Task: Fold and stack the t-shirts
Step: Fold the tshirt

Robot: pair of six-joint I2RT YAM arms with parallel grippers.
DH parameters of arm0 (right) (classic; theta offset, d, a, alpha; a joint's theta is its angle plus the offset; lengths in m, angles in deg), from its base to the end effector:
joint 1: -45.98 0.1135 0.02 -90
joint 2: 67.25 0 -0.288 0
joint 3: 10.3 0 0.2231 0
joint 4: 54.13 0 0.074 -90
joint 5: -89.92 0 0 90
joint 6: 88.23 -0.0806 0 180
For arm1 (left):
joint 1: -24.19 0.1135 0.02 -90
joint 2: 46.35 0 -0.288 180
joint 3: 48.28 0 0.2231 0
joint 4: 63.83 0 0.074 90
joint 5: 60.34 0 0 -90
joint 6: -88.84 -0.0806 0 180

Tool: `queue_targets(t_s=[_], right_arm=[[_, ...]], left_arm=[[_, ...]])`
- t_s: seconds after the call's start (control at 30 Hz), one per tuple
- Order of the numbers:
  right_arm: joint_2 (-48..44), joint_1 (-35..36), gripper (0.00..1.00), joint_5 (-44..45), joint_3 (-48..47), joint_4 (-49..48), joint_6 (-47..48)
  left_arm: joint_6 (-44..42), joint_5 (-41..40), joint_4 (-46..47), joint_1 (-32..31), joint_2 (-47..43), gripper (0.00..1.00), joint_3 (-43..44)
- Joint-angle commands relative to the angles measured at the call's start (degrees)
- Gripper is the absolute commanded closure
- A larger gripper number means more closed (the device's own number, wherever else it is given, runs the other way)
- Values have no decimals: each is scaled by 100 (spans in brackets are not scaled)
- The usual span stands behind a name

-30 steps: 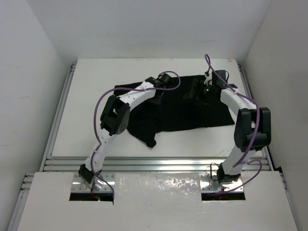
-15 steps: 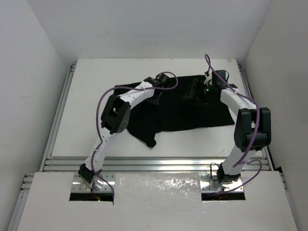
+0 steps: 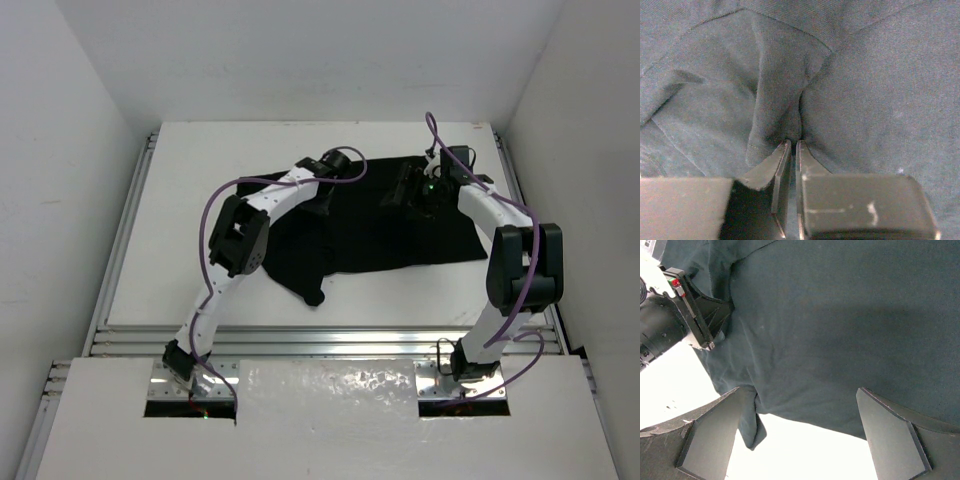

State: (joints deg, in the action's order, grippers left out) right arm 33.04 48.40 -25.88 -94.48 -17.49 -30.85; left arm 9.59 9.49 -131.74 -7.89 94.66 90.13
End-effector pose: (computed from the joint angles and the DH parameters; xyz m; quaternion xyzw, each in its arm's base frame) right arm 0.3727 0.0509 0.2183 0.1718 0.9104 0.2955 0.2332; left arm 0.4525 -0.2508 0.1435 0.1505 0.9591 0.0998 0.2182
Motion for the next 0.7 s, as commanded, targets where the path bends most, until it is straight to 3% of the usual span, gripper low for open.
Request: queue_targets(t_s=[0.0, 0.1, 0.67], right_arm=[[-106, 40, 5, -56, -86, -117, 19], [-124, 40, 4, -30, -77, -117, 28], [-168, 57, 1, 23, -59, -117, 28]], left_arm=[[16, 136, 20, 70, -3, 95, 279], [24, 127, 2, 70, -170, 100, 262], [77, 469, 20, -62, -759, 100, 156]])
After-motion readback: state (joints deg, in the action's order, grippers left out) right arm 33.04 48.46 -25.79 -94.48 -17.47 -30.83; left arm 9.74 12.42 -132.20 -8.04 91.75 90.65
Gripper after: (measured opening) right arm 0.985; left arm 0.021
